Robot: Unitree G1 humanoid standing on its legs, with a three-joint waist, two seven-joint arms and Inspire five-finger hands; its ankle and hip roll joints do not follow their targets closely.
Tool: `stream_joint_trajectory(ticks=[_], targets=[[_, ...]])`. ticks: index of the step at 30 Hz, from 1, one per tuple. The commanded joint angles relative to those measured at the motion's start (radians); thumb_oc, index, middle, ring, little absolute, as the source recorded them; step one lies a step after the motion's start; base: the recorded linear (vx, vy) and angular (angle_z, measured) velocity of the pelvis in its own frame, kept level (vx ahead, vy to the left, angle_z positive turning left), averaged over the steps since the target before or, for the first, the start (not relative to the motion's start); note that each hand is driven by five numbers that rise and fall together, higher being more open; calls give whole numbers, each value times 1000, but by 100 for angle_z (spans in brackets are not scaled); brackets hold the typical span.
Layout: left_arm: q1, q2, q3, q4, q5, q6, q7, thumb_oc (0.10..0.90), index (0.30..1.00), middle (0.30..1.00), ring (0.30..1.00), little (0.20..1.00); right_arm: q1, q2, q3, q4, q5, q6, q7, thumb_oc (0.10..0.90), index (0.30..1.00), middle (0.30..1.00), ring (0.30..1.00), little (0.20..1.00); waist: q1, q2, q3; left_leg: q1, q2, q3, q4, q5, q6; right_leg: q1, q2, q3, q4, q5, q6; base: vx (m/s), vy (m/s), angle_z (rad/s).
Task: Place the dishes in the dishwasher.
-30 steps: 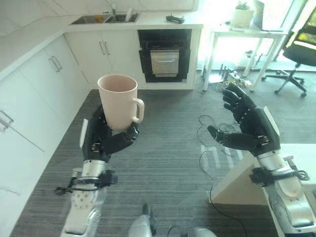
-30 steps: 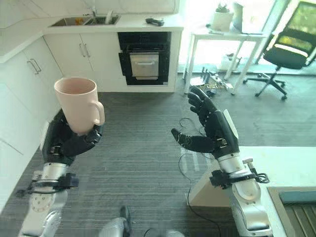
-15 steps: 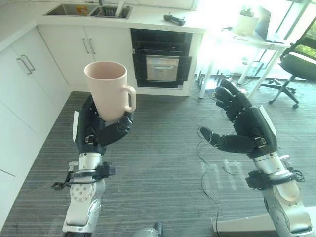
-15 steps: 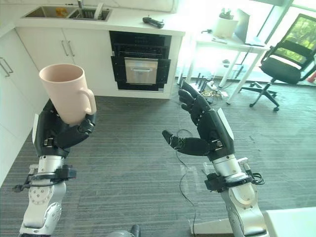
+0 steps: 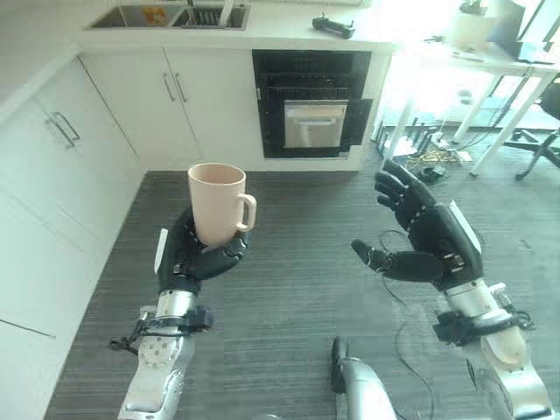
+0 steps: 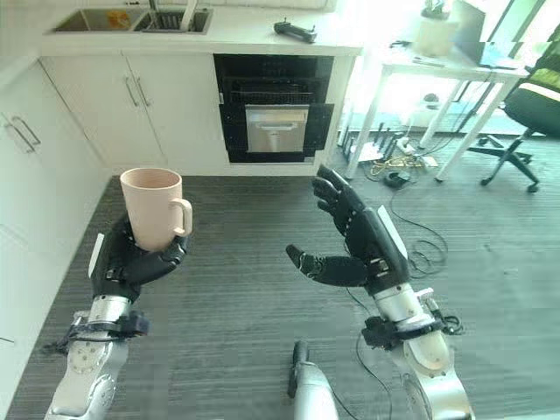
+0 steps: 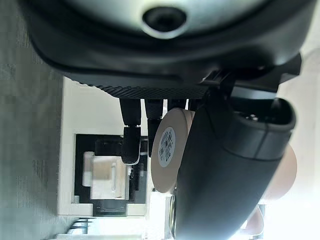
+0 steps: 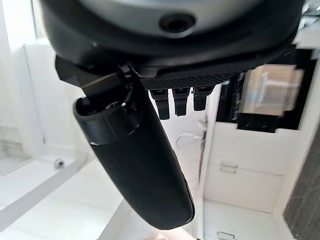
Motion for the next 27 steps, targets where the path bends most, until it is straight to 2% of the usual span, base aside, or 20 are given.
stream_joint_trajectory(ticks=[1, 2, 3, 7, 9, 10, 11, 12, 13, 14, 15, 16, 18, 20, 21, 24, 27], targets=[[-64, 79, 39, -164, 14, -113, -8, 400, 300, 300, 300, 300, -61, 8, -45, -64, 56, -80, -41, 800, 900, 900, 900, 900, -12, -28, -148, -96, 91, -10, 40, 58, -83, 18, -80, 53, -37, -20, 186, 297, -212, 1], [-60, 79, 43, -168, 15, -114, -10, 400, 300, 300, 300, 300, -56, 7, -48, -66, 58, -83, -37, 800, 900, 900, 900, 900, -15, -23, -153, -89, 107, -3, 40, 85, -93, 24, -68, 54, -37, -29, 176, 374, -279, -5], [-55, 80, 47, -175, 14, -115, -10, 400, 300, 300, 300, 300, -49, 2, -56, -72, 64, -81, -32, 800, 900, 900, 900, 900, -19, -16, -160, -81, 130, 6, 40, 141, -110, 38, -50, 52, -37, -46, 160, 328, -252, 9], [-39, 80, 56, -180, -5, -128, -9, 400, 300, 300, 300, 300, -24, -11, -66, -78, 80, -80, -6, 800, 900, 900, 900, 900, -23, -10, -169, -52, 170, 19, 40, 312, -154, 71, -6, 58, -37, -88, 120, 282, -235, -13], [-26, 76, 56, -179, -1, -134, -8, 400, 300, 300, 300, 300, -8, -21, -71, -76, 84, -84, 7, 800, 900, 900, 900, 900, -20, -23, -171, -14, 177, 46, 59, 462, -187, 99, 6, 71, -37, -119, 91, 290, -299, -19], [-22, 72, 50, -179, 4, -135, -6, 400, 300, 300, 300, 300, -1, -27, -70, -69, 87, -89, 11, 800, 900, 900, 900, 900, -15, -38, -154, -78, 183, 62, 235, 518, -206, 131, 13, 81, -37, -138, 63, 217, -296, -29], [-22, 68, 48, -179, 5, -135, -8, 400, 300, 300, 300, 300, 0, -24, -70, -66, 81, -91, 12, 800, 900, 900, 900, 900, -13, -44, -145, -129, 183, 63, 332, 522, -207, 144, 15, 83, -37, -142, 52, 225, -305, -14], [-22, 62, 39, -172, 4, -134, -15, 400, 300, 300, 300, 300, 1, -18, -71, -56, 63, -90, 10, 800, 900, 900, 900, 900, -4, -57, -122, -233, 194, 72, 416, 530, -196, 176, 12, 86, -37, -148, 37, 116, -156, -8], [-25, 61, 37, -169, 3, -134, -20, 400, 300, 300, 300, 300, 0, -16, -71, -56, 60, -87, 4, 800, 900, 900, 900, 900, -4, -55, -115, -274, 205, 73, 423, 509, -188, 182, 16, 80, -37, -149, 37, 185, -129, -6], [-24, 60, 36, -165, -1, -133, -29, 400, 300, 300, 300, 300, -3, -15, -67, -55, 60, -79, -9, 800, 900, 900, 900, 900, 3, -62, -98, -324, 209, 97, 361, 466, -166, 199, 13, 84, -37, -154, 45, 235, 11, -10], [-11, 62, 39, -161, -11, -141, -36, 400, 300, 300, 300, 300, -6, -10, -66, -53, 64, -72, -7, 800, 900, 900, 900, 900, 6, -55, -94, -316, 209, 132, 215, 444, -156, 207, 13, 83, -37, -168, 62, 388, 135, -11], [-5, 66, 36, -162, -10, -147, -37, 400, 300, 300, 300, 300, -7, -8, -65, -53, 67, -66, 0, 800, 900, 900, 900, 900, 10, -36, -88, -335, 219, 163, 40, 456, -157, 222, 22, 87, -37, -187, 80, 339, 204, -5], [-13, 71, 24, -164, -4, -141, -27, 400, 300, 300, 300, 300, -4, -9, -63, -53, 59, -69, 1, 800, 900, 900, 900, 900, 11, 0, -82, -435, 251, 133, 40, 420, -169, 233, 47, 75, -37, -198, 92, 294, 212, -18], [-17, 73, 13, -148, -13, -159, -47, 400, 300, 300, 300, 300, -1, -20, -65, -45, 38, -87, -9, 800, 900, 900, 900, 900, 21, 16, -85, -523, 264, 94, 40, 453, -190, 273, 52, 59, -37, -222, 97, 362, 218, -27], [-14, 70, 13, -141, -5, -174, -61, 400, 300, 300, 300, 300, -11, -33, -61, -39, 36, -96, -12, 800, 900, 900, 900, 900, 23, 16, -90, -529, 264, 89, 40, 409, -183, 284, 49, 59, -37, -236, 98, 320, 234, -10], [-21, 73, 13, -142, 1, -166, -49, 400, 300, 300, 300, 300, -1, -29, -71, -56, 58, -93, 15, 800, 900, 900, 900, 900, 14, 19, -110, -493, 259, 123, 40, 339, -160, 308, 20, 50, -37, -248, 120, 308, 244, -29], [-54, 82, 15, -139, 7, -143, -45, 400, 300, 300, 300, 300, 19, -5, -74, -80, 71, -83, 32, 800, 900, 900, 900, 900, 13, 12, -138, -440, 229, 143, 40, 278, -122, 335, -27, 21, -37, -243, 152, 381, 288, -29]])
